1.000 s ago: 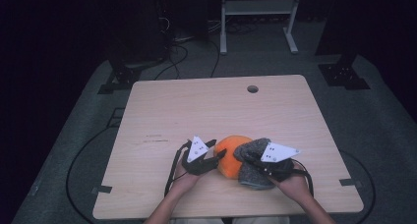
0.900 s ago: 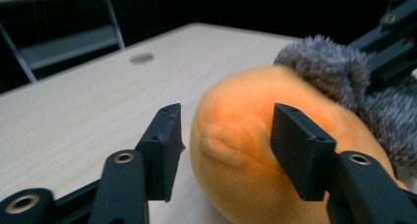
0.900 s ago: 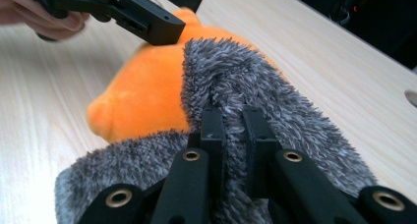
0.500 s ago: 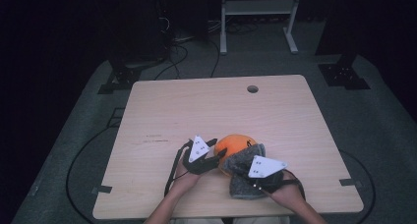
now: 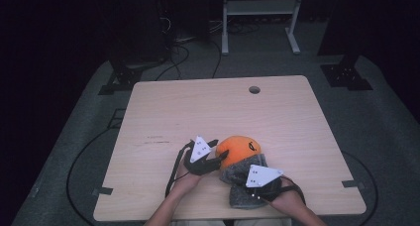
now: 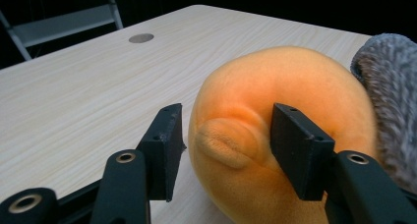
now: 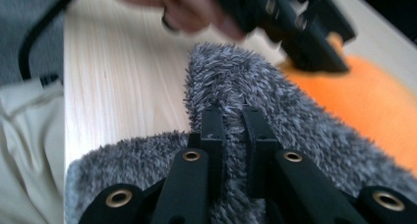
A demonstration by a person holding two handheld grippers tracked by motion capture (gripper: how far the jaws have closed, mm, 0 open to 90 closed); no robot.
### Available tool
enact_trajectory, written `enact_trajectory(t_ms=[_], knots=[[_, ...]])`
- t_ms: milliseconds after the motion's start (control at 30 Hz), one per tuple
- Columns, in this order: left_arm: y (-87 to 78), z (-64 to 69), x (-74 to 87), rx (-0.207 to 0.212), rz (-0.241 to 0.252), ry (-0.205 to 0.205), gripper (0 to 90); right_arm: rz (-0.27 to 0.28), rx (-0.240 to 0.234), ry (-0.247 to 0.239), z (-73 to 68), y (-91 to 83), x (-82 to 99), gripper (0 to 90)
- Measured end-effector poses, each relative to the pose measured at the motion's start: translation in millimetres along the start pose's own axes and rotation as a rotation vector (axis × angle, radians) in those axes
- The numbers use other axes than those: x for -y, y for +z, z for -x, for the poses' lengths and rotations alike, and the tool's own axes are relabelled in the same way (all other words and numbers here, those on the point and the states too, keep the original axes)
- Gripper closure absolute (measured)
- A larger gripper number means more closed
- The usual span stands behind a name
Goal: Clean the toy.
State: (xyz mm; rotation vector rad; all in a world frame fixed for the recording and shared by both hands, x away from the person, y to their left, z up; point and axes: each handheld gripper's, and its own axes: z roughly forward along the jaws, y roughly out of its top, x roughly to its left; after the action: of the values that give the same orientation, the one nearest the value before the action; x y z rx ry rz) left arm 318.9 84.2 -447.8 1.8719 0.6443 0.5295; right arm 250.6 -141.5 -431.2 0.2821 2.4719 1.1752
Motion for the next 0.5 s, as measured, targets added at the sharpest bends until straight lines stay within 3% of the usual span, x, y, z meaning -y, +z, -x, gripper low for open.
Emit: enact_trajectory(t_ms=[67, 133, 200, 233, 333, 367, 400, 500], knots=[[0.2, -0.7, 1.0, -0.003, 0.002, -0.007, 45.7, -0.052, 0.003, 0.021, 6.0, -6.0, 16.1, 80.9], [0.5, -0.8, 0.8, -0.003, 0.002, -0.006, 45.7, -0.047, 0.009, 0.048, 9.1, -12.1, 20.4, 80.8], [0.8, -0.4, 1.2, 0.001, 0.003, -0.007, 45.9, 0.007, 0.046, 0.078, 14.6, -27.6, 22.9, 80.7], [0.8, 0.0, 1.5, 0.004, 0.003, -0.005, 46.3, 0.05, 0.083, 0.118, 24.4, -35.6, 20.3, 80.7], [0.6, 1.4, 0.8, -0.001, 0.002, 0.006, 46.3, 0.063, 0.109, 0.155, 34.2, -36.5, 18.6, 80.7], [0.6, 1.6, 0.7, -0.002, 0.002, 0.007, 46.3, 0.072, 0.113, 0.205, 46.1, -34.2, 21.5, 80.7], [0.5, 1.5, 0.8, -0.001, 0.001, 0.009, 46.3, 0.072, 0.113, 0.205, 46.1, -34.2, 21.5, 80.7], [0.7, 0.8, 0.1, 0.008, -0.001, -0.004, 45.6, 0.015, 0.119, 0.248, 56.0, -32.4, 37.6, 80.5]])
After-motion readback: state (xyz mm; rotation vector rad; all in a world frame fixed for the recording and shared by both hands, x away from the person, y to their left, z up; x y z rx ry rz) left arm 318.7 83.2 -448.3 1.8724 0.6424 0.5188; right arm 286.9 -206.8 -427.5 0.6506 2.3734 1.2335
